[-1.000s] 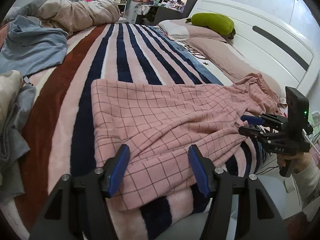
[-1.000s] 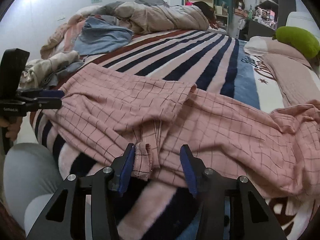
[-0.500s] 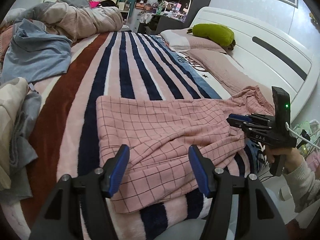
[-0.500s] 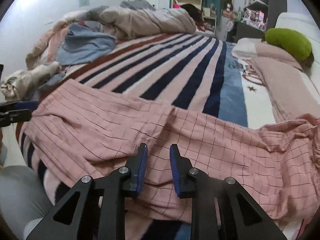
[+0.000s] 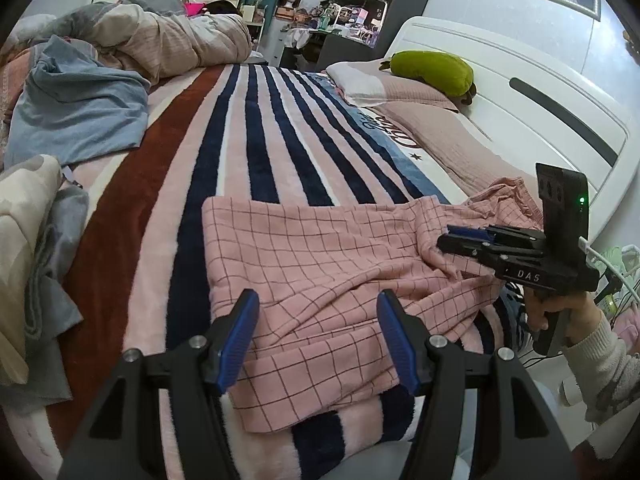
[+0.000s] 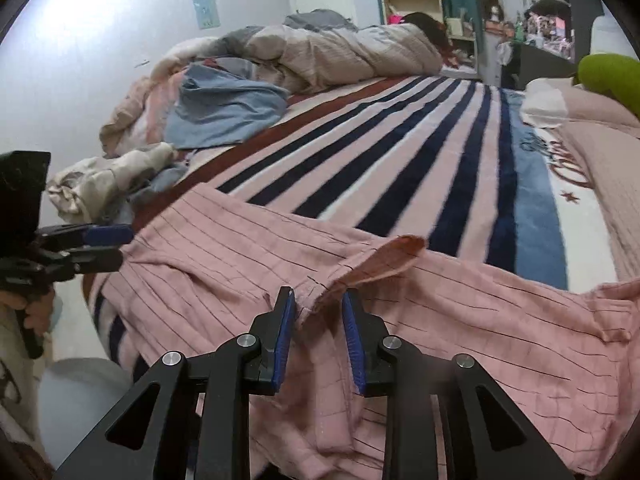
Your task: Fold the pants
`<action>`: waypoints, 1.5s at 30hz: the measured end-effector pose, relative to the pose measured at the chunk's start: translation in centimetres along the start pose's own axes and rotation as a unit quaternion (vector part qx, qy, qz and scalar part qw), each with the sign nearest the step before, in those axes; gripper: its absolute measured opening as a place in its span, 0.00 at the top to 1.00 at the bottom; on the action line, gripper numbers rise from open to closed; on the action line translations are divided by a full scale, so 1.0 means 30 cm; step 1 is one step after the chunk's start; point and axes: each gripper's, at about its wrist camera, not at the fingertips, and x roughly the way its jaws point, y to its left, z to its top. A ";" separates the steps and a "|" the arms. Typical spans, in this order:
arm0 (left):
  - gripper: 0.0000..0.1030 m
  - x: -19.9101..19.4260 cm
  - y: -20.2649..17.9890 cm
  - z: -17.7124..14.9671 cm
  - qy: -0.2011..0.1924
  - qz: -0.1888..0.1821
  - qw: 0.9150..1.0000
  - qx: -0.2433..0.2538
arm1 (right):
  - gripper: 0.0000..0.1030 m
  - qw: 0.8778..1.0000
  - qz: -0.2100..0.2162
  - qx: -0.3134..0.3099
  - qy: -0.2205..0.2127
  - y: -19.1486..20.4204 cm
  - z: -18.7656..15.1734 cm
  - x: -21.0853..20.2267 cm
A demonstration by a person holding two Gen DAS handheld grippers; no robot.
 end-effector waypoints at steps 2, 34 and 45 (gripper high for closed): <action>0.45 0.000 0.002 -0.001 -0.001 0.000 1.000 -0.001 | 0.78 1.000 -0.006 -0.004 0.012 0.009 0.003 0.024; 0.45 -0.015 -0.006 0.001 -0.003 0.003 1.000 0.005 | 1.00 0.997 0.018 -0.044 0.056 0.019 -0.140 -0.099; 0.45 -0.019 -0.017 -0.006 0.002 0.003 1.000 0.007 | 0.98 0.996 0.054 0.009 0.077 -0.032 -0.219 -0.167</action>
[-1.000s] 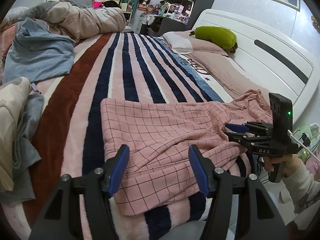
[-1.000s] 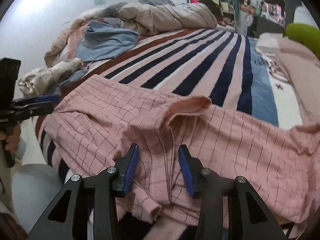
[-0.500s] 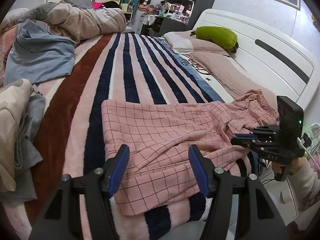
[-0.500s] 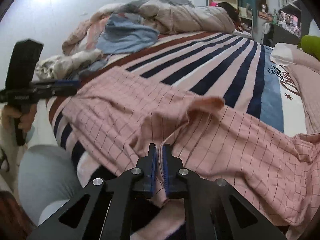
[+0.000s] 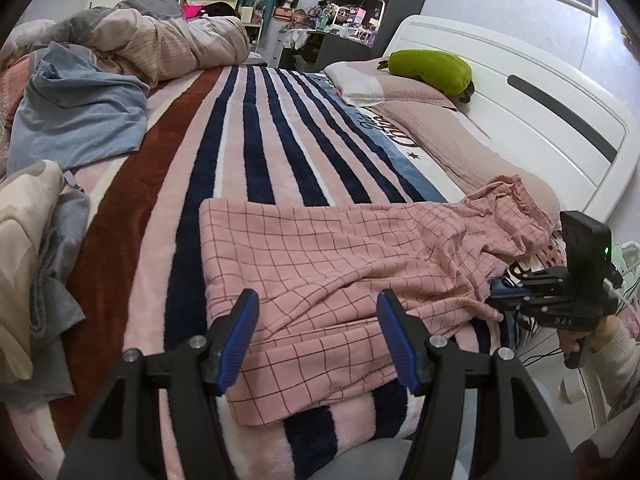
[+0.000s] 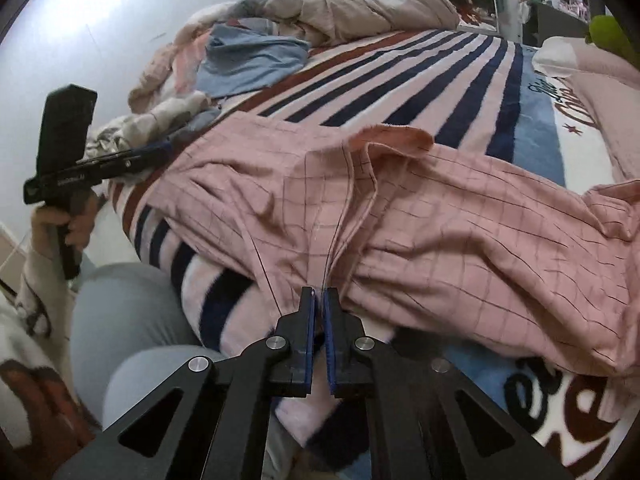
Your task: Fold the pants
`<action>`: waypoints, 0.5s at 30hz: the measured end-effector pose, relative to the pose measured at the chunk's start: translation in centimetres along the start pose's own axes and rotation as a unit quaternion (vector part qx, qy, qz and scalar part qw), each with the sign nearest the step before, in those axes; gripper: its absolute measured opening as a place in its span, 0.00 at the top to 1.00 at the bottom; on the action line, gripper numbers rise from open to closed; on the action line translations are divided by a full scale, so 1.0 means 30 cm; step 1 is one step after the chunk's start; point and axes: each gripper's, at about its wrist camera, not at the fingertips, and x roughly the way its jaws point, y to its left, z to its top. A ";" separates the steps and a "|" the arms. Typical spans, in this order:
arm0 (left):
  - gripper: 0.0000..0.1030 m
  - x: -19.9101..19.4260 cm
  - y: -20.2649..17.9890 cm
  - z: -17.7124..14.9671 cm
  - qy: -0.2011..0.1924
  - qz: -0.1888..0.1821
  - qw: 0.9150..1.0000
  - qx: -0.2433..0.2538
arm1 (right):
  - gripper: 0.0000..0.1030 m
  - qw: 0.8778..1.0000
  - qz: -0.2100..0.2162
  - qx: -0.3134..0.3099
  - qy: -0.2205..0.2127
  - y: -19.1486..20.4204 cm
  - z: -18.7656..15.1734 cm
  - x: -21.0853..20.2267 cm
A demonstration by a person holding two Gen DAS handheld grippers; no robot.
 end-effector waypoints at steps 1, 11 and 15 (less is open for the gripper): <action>0.45 0.001 0.000 -0.001 0.001 0.000 1.000 -0.001 | 0.97 1.000 0.006 0.013 -0.006 -0.012 0.005 -0.011; 0.45 0.000 0.000 0.002 0.000 0.004 1.000 -0.002 | 0.52 0.997 -0.003 -0.028 -0.066 -0.024 0.190 0.012; 0.45 0.006 0.013 0.004 0.000 0.007 1.000 -0.008 | 0.48 0.999 0.022 -0.035 -0.023 -0.035 0.238 0.118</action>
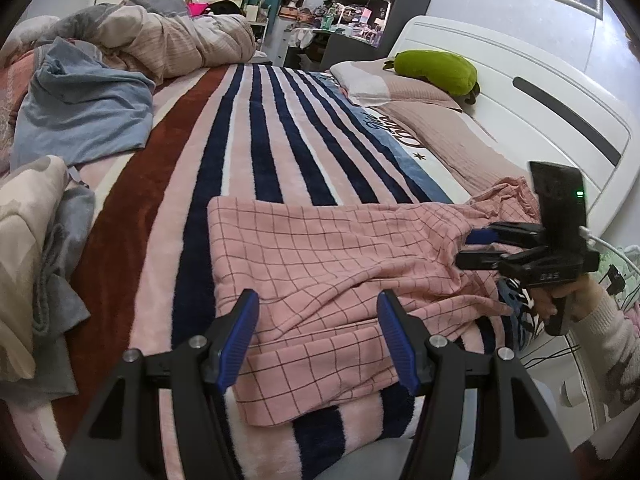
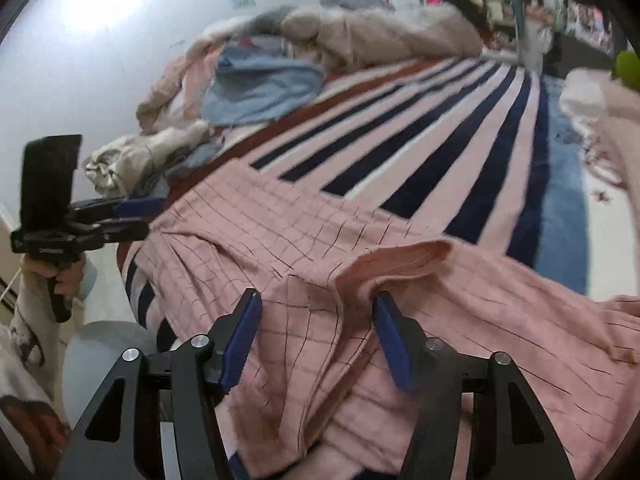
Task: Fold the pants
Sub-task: 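Grasp the pink pants waistband with the right gripper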
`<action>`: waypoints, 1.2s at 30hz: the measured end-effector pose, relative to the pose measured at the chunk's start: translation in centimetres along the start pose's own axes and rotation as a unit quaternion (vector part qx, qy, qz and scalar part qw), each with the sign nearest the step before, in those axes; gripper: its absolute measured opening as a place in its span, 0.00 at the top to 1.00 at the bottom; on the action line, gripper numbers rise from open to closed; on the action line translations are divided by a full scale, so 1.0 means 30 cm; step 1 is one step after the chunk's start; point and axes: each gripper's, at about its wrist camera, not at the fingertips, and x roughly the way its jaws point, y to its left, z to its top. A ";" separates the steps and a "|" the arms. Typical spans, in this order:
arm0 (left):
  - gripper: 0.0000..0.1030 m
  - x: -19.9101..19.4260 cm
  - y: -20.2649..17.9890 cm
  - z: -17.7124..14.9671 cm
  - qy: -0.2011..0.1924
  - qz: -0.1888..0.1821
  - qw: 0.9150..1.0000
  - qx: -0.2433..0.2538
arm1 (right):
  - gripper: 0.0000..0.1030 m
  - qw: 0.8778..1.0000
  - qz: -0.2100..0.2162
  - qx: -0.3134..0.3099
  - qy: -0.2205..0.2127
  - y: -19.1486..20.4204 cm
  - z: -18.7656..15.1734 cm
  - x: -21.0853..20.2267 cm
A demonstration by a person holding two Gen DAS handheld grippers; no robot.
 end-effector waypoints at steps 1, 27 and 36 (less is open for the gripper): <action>0.45 0.001 0.004 0.001 0.000 0.001 1.000 -0.002 | 0.47 1.000 0.009 0.007 0.004 -0.009 0.005 0.019; 0.45 -0.024 0.009 -0.054 0.016 0.013 1.000 0.000 | 0.52 0.991 -0.024 0.131 -0.032 -0.122 -0.085 -0.134; 0.37 -0.071 -0.031 0.006 -0.023 0.041 0.999 -0.011 | 0.30 0.928 -0.248 0.234 -0.149 -0.255 -0.299 -0.507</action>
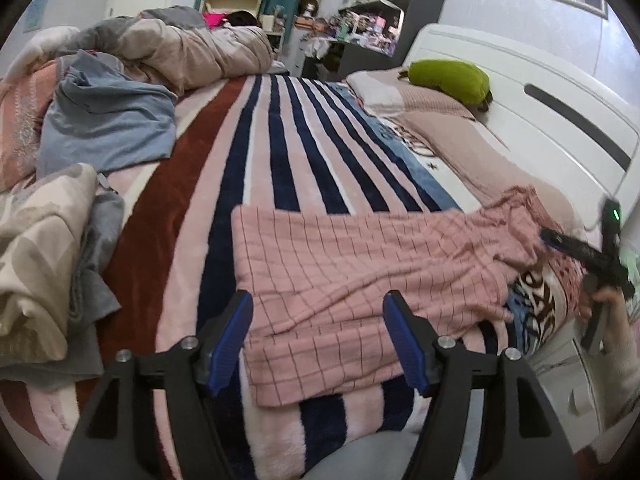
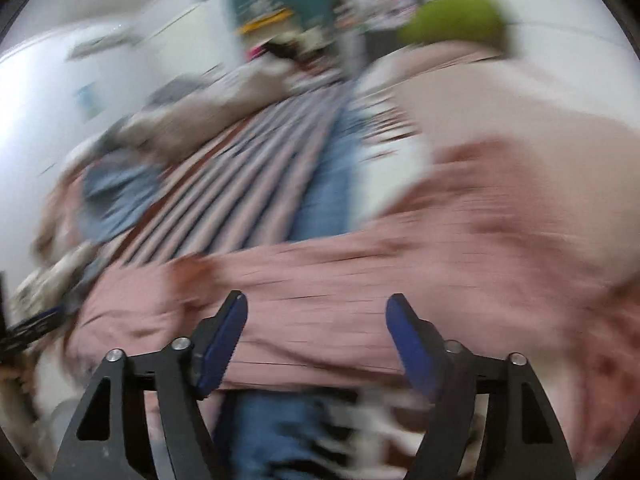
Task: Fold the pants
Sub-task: 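Grasp the pink pants waistband with the right gripper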
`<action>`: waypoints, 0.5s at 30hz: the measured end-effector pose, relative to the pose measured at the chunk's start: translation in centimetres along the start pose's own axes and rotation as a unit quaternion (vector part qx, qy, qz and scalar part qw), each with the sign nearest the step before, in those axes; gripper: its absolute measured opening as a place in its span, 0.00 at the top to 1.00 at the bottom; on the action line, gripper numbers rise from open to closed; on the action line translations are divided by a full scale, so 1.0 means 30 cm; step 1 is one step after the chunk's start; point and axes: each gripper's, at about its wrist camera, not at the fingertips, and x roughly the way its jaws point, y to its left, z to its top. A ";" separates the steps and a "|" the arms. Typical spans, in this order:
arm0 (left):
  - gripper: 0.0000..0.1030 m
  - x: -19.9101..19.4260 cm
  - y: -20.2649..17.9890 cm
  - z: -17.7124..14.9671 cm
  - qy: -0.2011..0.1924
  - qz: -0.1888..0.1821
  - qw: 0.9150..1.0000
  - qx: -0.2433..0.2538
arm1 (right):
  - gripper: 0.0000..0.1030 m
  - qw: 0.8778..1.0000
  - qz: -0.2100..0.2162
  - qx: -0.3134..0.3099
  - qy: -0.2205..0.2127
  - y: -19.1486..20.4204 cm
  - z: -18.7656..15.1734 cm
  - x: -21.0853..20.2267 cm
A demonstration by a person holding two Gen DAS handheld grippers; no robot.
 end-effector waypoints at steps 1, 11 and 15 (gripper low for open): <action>0.37 0.001 0.000 0.006 -0.003 0.002 1.000 -0.004 | 0.29 0.999 -0.027 0.012 -0.016 -0.044 -0.006 -0.031; 0.37 0.029 0.013 0.045 -0.015 0.032 0.997 -0.064 | 0.17 0.990 -0.058 0.124 -0.044 -0.309 -0.040 -0.011; 0.37 0.041 0.008 0.038 -0.009 0.041 0.996 -0.076 | 0.46 0.989 -0.049 0.121 -0.064 -0.311 -0.026 0.027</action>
